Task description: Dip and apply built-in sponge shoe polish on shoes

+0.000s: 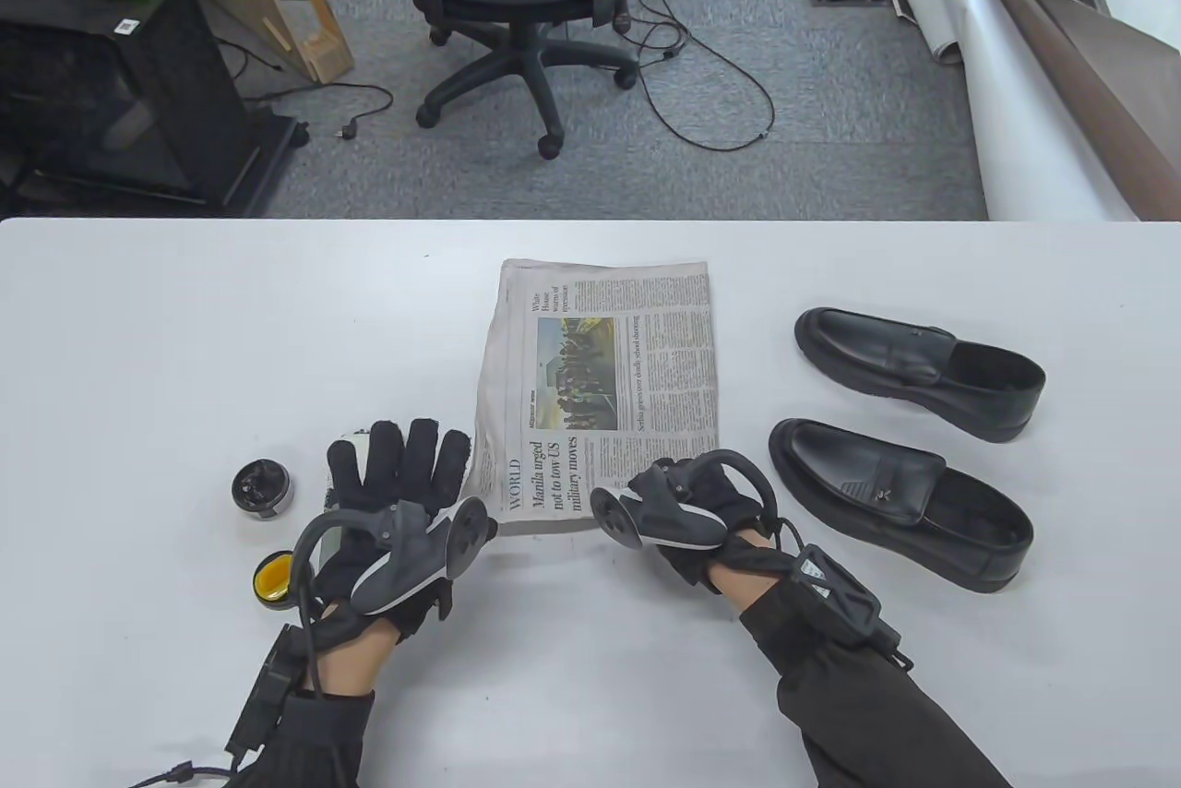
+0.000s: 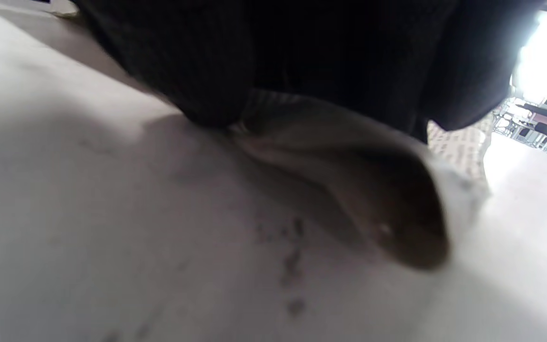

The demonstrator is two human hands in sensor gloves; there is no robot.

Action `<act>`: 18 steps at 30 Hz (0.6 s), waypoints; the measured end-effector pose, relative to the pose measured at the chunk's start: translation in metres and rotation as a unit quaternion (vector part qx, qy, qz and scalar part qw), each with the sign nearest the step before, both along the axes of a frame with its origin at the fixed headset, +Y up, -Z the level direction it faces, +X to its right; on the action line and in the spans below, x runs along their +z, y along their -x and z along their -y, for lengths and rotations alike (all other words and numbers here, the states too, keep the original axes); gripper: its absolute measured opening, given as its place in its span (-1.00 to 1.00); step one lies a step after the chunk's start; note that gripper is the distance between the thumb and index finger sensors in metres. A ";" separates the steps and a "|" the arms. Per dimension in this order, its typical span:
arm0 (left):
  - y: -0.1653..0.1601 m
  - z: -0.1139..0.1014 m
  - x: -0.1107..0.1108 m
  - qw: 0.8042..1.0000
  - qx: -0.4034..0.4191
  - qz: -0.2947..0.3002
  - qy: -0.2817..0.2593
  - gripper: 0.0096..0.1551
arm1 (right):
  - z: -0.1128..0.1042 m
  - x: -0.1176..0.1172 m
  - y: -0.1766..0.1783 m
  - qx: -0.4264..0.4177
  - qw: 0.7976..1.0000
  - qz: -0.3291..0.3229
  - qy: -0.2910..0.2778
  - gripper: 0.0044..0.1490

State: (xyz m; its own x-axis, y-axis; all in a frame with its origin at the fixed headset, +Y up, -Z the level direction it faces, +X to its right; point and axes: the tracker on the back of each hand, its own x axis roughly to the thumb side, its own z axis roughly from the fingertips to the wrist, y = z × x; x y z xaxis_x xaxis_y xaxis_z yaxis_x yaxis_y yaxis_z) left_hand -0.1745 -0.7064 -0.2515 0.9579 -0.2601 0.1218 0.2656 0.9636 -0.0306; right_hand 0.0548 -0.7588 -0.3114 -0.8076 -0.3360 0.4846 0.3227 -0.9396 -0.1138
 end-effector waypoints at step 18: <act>0.003 0.001 -0.002 0.997 0.079 0.008 0.002 0.19 | -0.061 0.027 -0.062 -0.255 0.966 0.025 -0.030 -0.51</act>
